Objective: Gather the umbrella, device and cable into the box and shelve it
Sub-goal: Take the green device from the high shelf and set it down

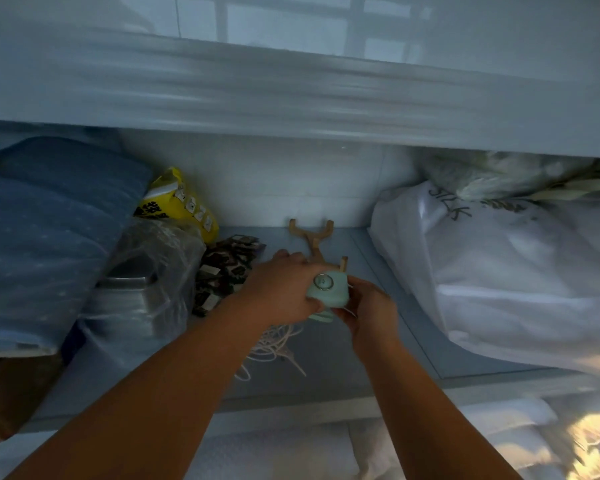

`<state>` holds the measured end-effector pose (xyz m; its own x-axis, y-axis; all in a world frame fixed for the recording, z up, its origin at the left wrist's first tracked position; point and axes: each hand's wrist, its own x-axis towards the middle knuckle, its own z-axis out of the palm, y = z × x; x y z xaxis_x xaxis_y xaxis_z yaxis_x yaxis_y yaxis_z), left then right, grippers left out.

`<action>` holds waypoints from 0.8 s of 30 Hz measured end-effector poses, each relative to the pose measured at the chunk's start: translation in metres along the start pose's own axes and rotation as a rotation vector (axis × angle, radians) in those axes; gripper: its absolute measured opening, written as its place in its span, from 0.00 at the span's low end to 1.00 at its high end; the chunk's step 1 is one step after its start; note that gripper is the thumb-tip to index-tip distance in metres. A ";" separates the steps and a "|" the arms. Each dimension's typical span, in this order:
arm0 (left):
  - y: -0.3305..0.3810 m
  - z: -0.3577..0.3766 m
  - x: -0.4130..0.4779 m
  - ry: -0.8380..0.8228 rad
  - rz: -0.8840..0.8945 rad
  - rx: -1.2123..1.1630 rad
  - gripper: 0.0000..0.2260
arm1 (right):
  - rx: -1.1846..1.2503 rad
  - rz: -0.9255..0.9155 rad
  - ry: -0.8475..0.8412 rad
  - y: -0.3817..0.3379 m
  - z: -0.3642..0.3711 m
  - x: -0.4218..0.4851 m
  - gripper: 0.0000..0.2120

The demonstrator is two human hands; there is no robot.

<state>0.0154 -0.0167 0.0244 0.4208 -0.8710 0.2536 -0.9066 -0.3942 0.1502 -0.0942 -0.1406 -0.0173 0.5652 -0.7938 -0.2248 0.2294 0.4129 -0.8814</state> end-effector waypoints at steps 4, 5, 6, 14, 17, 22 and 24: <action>0.010 0.008 0.003 0.005 0.051 -0.013 0.31 | 0.035 -0.039 0.061 0.000 -0.016 -0.008 0.09; 0.013 0.010 0.004 0.003 0.066 -0.011 0.32 | 0.044 -0.051 0.076 0.001 -0.021 -0.009 0.09; 0.017 0.012 0.004 -0.002 0.081 -0.014 0.31 | 0.050 -0.058 0.090 0.002 -0.025 -0.012 0.09; 0.060 0.018 0.005 -0.040 0.163 -0.095 0.31 | 0.084 -0.117 0.186 -0.006 -0.068 -0.033 0.10; 0.085 0.019 0.006 -0.065 0.202 -0.119 0.31 | 0.088 -0.142 0.230 -0.016 -0.091 -0.045 0.08; 0.146 0.026 -0.001 -0.065 0.290 -0.131 0.33 | 0.083 -0.172 0.324 -0.035 -0.146 -0.074 0.09; 0.177 0.028 -0.007 -0.061 0.335 -0.119 0.33 | 0.096 -0.196 0.358 -0.043 -0.172 -0.092 0.10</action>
<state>-0.1486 -0.0887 0.0223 0.0954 -0.9633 0.2510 -0.9824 -0.0504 0.1798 -0.2925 -0.1623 -0.0297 0.1962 -0.9597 -0.2013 0.3880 0.2645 -0.8829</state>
